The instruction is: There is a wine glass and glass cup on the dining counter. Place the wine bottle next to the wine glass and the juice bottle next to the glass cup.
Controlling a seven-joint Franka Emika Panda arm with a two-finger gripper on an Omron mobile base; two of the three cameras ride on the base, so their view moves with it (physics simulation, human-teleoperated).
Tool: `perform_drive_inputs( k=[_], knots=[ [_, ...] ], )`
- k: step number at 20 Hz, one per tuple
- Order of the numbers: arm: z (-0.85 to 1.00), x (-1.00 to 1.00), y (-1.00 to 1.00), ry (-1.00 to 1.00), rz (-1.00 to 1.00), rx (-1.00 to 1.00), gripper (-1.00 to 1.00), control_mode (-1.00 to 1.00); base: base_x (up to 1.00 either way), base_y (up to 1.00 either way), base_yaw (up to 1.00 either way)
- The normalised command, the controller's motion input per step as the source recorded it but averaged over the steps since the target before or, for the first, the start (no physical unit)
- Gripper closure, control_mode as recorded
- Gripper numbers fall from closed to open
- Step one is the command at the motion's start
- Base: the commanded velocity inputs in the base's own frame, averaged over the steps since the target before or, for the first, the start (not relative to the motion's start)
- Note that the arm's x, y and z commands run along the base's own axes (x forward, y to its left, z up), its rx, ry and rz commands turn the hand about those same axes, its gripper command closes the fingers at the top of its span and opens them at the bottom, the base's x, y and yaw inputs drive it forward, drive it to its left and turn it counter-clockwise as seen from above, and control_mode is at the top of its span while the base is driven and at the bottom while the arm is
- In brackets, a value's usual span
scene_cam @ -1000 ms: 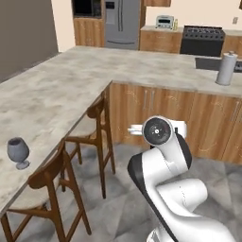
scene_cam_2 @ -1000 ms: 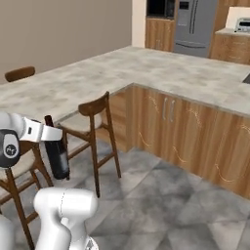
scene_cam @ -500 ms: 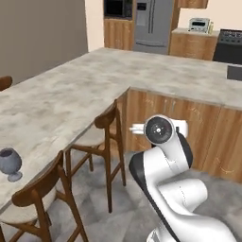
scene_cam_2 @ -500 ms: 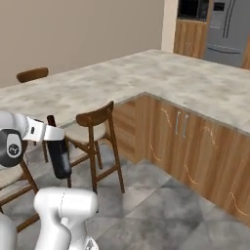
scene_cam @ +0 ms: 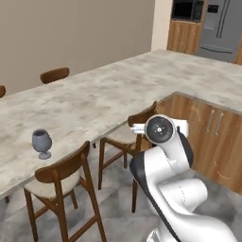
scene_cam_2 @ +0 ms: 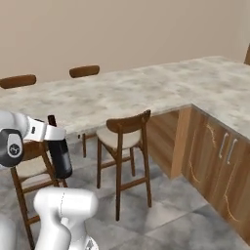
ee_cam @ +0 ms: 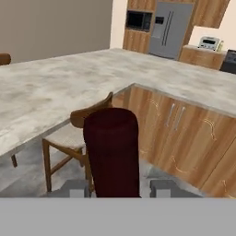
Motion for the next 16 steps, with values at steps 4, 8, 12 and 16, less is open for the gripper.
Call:
perform_drive_inputs(
  k=[4,8,12,16],
  knots=[
    [0.0,0.0,0.0,0.0,0.0,0.0,1.0,1.0,0.55,-0.24,0.37],
    [0.0,0.0,0.0,0.0,0.0,0.0,1.0,1.0,0.59,-0.28,0.28],
    [0.0,0.0,0.0,0.0,0.0,0.0,1.0,1.0,0.57,-0.3,0.24],
    [0.0,0.0,0.0,0.0,0.0,0.0,1.0,1.0,0.53,-0.15,0.33]
  ],
)
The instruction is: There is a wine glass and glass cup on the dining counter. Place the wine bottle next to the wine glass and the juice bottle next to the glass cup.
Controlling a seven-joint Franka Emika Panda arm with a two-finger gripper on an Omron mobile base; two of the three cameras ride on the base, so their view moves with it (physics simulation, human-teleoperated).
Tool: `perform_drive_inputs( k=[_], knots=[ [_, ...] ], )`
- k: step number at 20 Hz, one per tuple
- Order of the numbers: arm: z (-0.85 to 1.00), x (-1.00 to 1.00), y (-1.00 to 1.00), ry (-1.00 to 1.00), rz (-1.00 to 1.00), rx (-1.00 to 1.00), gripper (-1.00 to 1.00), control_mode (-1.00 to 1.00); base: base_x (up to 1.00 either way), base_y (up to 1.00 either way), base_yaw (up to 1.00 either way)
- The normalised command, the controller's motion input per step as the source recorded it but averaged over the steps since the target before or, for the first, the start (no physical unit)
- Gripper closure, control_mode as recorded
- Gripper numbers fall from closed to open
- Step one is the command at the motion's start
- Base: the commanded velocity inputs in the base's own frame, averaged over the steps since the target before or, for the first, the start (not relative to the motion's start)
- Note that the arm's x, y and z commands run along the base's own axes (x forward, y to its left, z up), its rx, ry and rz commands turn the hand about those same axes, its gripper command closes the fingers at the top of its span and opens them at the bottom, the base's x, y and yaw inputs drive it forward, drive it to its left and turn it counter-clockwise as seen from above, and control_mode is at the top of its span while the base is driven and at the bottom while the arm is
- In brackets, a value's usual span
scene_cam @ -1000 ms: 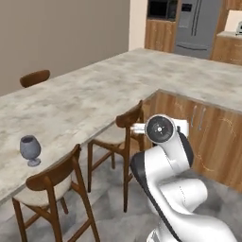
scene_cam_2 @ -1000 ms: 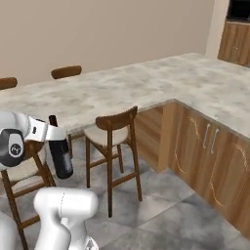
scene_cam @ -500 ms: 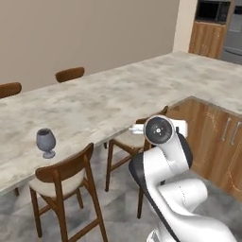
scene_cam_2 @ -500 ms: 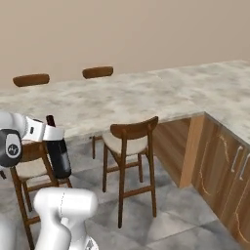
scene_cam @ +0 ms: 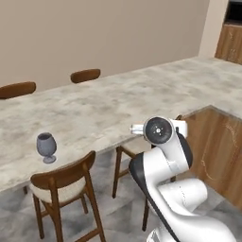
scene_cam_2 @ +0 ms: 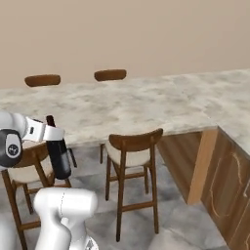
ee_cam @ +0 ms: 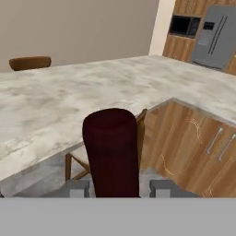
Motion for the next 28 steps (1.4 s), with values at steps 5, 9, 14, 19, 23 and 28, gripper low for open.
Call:
perform_drive_inputs(
  k=[5,9,14,19,23,28],
  knots=[
    [0.0,0.0,0.0,0.0,0.0,0.0,1.0,1.0,0.54,-0.14,0.41],
    [0.0,0.0,0.0,0.0,0.0,0.0,1.0,1.0,0.51,-0.07,0.35],
    [0.0,0.0,0.0,0.0,0.0,0.0,1.0,1.0,0.52,-0.2,0.32],
    [0.0,0.0,0.0,0.0,0.0,0.0,1.0,1.0,0.49,-0.25,0.31],
    [0.0,0.0,0.0,0.0,0.0,0.0,1.0,1.0,0.18,-0.1,0.04],
    [0.0,0.0,0.0,0.0,0.0,0.0,1.0,1.0,0.0,0.0,0.0]
  ],
)
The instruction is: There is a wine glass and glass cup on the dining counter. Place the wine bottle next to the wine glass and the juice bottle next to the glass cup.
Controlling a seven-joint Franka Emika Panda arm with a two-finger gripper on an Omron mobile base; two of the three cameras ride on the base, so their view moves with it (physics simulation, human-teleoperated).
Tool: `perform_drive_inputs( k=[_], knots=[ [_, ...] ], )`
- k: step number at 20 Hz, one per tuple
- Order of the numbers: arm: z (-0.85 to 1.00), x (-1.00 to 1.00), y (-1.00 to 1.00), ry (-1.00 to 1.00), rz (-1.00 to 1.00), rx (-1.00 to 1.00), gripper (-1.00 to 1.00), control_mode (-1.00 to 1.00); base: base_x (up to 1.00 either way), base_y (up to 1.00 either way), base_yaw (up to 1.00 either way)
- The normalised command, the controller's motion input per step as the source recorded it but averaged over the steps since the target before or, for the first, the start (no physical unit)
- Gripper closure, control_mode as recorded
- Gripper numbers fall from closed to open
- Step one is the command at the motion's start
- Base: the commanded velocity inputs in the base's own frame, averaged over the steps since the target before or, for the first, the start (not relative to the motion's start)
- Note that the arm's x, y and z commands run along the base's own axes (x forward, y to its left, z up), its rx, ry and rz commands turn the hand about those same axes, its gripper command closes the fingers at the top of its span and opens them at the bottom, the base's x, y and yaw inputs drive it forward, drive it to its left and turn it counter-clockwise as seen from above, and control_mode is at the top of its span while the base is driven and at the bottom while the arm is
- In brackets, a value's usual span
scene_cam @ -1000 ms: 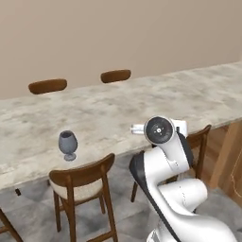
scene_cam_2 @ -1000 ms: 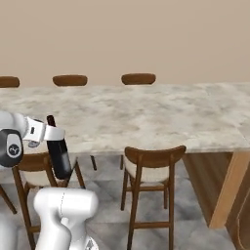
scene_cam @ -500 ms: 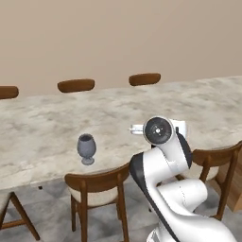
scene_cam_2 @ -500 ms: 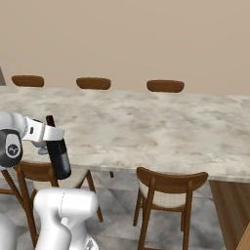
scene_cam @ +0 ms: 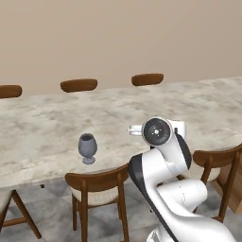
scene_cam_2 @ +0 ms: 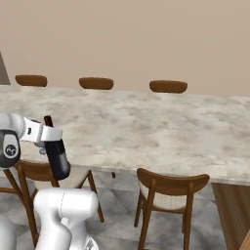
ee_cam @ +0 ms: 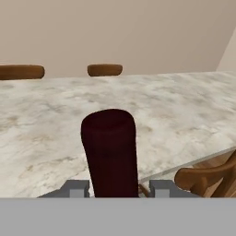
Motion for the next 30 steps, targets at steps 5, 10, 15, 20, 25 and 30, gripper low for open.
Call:
perform_drive_inputs(
  k=[5,10,15,20,25,30],
  knots=[
    [0.0,0.0,0.0,0.0,0.0,0.0,1.0,1.0,0.0,0.0,0.0],
    [0.0,0.0,0.0,0.0,0.0,0.0,1.0,1.0,0.0,0.0,0.0],
    [0.0,0.0,0.0,-0.03,0.02,0.0,1.0,-1.0,0.0,0.0,0.01],
    [0.23,0.0,-0.01,-0.04,0.44,0.01,1.0,-1.0,0.0,0.0,0.0],
    [0.39,0.03,0.0,0.04,0.52,0.08,1.0,-1.0,0.0,0.0,0.0],
    [0.44,0.05,0.0,0.19,0.44,0.11,1.0,-1.0,0.0,0.0,0.0]
  ],
)
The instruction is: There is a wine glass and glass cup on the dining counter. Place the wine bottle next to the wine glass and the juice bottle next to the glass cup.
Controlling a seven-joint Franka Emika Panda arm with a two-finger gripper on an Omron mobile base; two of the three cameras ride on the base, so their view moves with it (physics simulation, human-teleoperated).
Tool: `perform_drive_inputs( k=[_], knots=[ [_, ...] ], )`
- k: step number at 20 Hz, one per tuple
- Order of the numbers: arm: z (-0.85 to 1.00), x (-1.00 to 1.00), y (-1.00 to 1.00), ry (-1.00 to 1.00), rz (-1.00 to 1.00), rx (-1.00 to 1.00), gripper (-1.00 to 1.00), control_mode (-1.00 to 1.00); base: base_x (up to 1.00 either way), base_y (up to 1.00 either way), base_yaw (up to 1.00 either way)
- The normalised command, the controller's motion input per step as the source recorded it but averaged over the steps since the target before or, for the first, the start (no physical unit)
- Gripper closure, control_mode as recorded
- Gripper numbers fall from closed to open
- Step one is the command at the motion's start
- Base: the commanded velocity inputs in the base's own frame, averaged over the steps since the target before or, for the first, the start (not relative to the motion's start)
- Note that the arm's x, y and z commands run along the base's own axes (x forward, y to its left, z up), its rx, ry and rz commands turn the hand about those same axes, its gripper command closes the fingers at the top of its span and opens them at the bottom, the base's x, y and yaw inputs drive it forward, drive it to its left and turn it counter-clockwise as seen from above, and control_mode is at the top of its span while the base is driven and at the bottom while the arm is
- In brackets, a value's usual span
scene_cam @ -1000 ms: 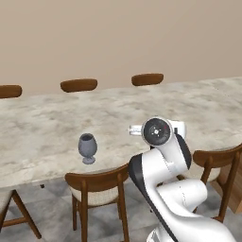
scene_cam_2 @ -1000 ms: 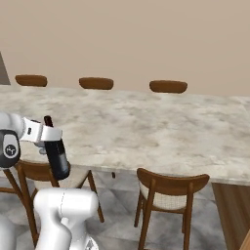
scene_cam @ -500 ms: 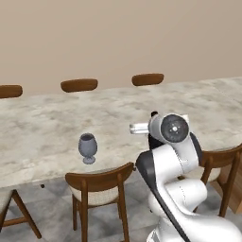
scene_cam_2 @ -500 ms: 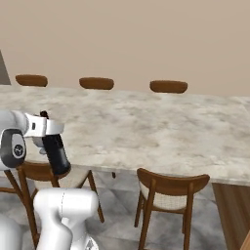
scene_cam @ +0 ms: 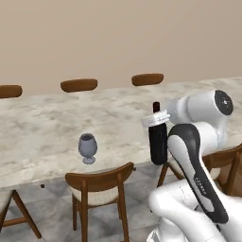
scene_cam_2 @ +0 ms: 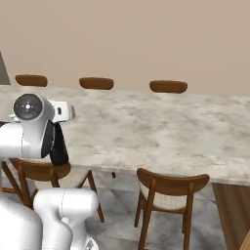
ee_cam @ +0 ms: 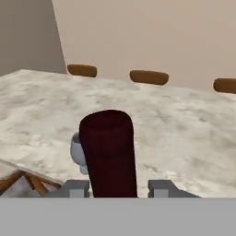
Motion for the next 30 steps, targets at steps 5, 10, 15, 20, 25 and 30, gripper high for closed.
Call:
perform_drive_inputs(
  k=[5,10,15,20,25,30],
  knots=[
    [0.24,0.05,0.0,0.09,0.45,0.16,1.0,-1.0,0.0,0.0,0.0],
    [0.03,0.17,0.05,0.0,0.4,0.07,1.0,-1.0,0.0,0.0,0.0],
    [-0.01,0.13,0.07,0.03,0.3,0.05,1.0,-1.0,0.0,0.0,0.0],
    [-0.06,0.2,0.19,0.06,0.2,0.04,1.0,-1.0,0.0,0.0,0.0],
    [-0.09,0.34,0.17,0.12,0.2,0.04,1.0,-1.0,0.0,0.0,0.0],
    [-0.09,0.27,0.2,0.01,0.22,0.05,1.0,-1.0,0.0,0.0,0.0]
  ],
)
